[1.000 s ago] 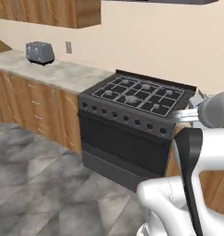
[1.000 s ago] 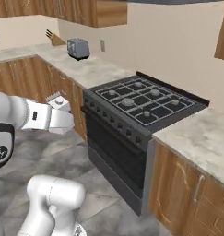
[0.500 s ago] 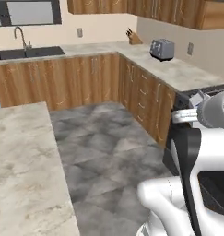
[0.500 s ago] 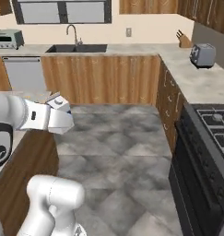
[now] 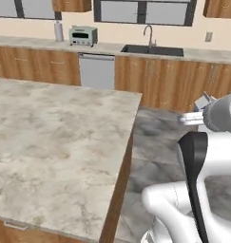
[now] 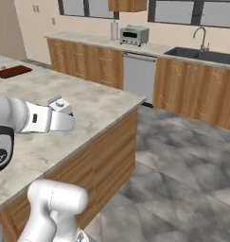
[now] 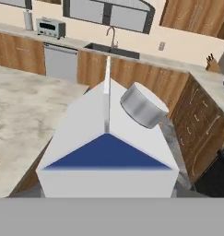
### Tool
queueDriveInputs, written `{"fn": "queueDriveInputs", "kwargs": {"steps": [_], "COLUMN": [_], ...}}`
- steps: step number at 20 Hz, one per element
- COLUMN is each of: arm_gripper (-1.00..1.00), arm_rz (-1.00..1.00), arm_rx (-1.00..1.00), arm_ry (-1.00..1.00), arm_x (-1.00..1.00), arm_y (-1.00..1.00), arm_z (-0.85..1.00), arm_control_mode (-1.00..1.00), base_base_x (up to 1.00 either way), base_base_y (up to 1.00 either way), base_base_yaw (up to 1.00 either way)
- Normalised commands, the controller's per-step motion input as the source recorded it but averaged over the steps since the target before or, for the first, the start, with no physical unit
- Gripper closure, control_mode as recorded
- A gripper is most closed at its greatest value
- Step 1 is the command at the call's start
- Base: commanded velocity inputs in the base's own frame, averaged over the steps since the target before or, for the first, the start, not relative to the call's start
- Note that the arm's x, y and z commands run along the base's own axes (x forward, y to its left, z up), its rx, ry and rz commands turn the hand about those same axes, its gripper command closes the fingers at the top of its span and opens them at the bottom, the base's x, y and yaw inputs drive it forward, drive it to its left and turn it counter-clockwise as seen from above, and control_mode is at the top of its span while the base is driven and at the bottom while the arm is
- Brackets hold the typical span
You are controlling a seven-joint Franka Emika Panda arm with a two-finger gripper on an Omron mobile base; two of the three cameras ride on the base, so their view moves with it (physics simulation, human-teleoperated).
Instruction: Take out the milk from the fridge and place it on the tray on the counter. Then take the sugar cube near the tray and place it in the tray.
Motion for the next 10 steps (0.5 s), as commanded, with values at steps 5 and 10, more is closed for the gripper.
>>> {"fn": "queueDriveInputs", "kwargs": {"steps": [5,10], "arm_gripper": [1.0,1.0], "arm_rz": [0.0,0.0], "arm_rx": [0.0,0.0], "arm_ry": [0.0,0.0], "arm_x": [0.0,0.0], "arm_y": [0.0,0.0], "arm_z": [0.0,0.0], "arm_control_mode": [1.0,1.0], "base_base_x": [0.33,0.72], "base_base_y": [-1.0,-1.0], "base_base_yaw": [0.5,0.47]}}
